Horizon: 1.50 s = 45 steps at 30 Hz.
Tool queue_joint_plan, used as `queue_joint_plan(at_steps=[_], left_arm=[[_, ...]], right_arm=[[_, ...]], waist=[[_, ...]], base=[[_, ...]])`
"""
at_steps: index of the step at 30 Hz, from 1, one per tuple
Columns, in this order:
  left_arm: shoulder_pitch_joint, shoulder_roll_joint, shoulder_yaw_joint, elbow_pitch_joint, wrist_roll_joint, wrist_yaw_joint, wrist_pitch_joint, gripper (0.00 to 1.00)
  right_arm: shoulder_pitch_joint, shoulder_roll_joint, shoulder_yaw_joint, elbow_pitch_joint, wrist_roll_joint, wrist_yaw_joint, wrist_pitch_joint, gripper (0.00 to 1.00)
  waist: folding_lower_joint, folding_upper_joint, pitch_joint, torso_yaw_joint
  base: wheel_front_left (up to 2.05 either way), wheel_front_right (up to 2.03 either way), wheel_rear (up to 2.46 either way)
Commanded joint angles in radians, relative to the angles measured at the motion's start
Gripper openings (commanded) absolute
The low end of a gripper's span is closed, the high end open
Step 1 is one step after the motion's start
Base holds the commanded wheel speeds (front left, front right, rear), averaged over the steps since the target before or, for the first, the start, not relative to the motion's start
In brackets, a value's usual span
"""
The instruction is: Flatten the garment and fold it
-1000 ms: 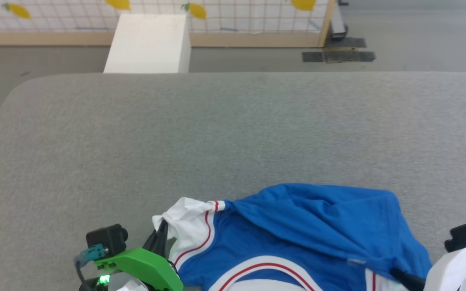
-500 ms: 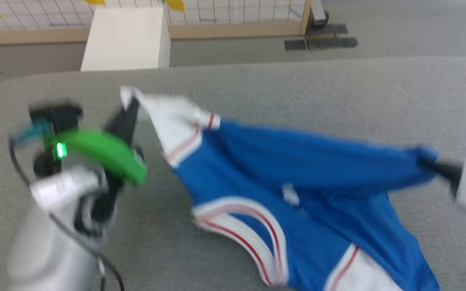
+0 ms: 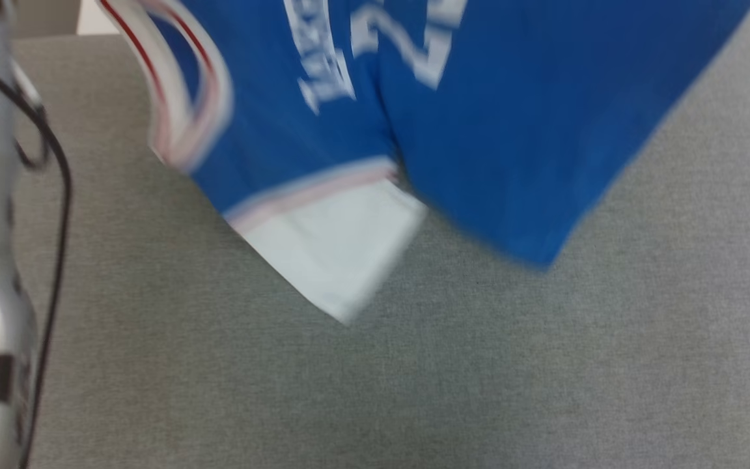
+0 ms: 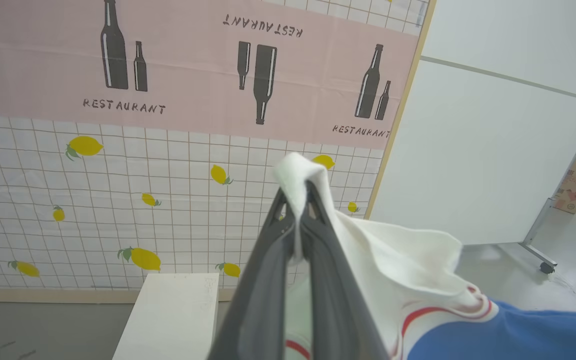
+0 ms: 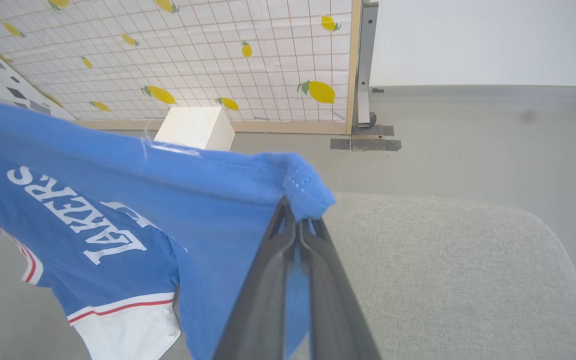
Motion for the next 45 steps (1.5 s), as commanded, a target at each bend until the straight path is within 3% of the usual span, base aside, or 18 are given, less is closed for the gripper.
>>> queue_joint_plan(at_steps=[1,11,20,28,35,37,45], left_arm=[[-0.065,0.007,0.001,0.031,0.02,0.008,-0.024,0.0],[-0.339,-0.024,0.022,0.196,0.084,0.011,-0.3,0.0],[-0.271,-0.064,0.021,0.308,0.04,-0.065,-0.411,0.0],[0.003,-0.111,0.004,0.332,-0.011,-0.132,-0.499,0.0],[0.368,-0.138,-0.019,0.251,-0.06,-0.15,-0.511,0.0],[0.547,-0.147,-0.026,0.201,-0.089,-0.145,-0.487,0.0],[0.985,-0.137,-0.034,0.03,-0.17,-0.076,-0.355,0.0]], right_arm=[[-0.058,0.009,-0.004,0.031,-0.028,0.003,-0.037,0.0],[-0.323,0.028,-0.033,0.214,-0.122,0.003,-0.311,0.0],[-0.252,-0.014,0.005,0.284,-0.031,0.003,-0.414,0.0],[0.051,-0.073,0.071,0.238,0.128,0.003,-0.497,0.0],[0.411,-0.087,0.102,0.16,0.242,0.003,-0.567,0.0],[0.58,-0.077,0.106,0.106,0.269,0.003,-0.604,0.0],[0.955,-0.055,0.134,0.007,0.274,0.003,-0.678,0.0]], waist=[[-0.0001,0.0,0.053,-0.025],[-0.0001,0.0,0.134,-0.006],[-0.0001,0.0,0.16,0.048],[-0.0001,0.0,0.064,0.108],[-0.0001,0.0,-0.081,0.146],[-0.0001,0.0,-0.137,0.154],[-0.0001,0.0,-0.256,0.151]], base=[[0.0,0.0,0.0],[0.0,0.0,0.0],[0.0,0.0,0.0],[0.0,0.0,0.0],[0.0,0.0,0.0],[0.0,0.0,0.0],[0.0,0.0,0.0]])
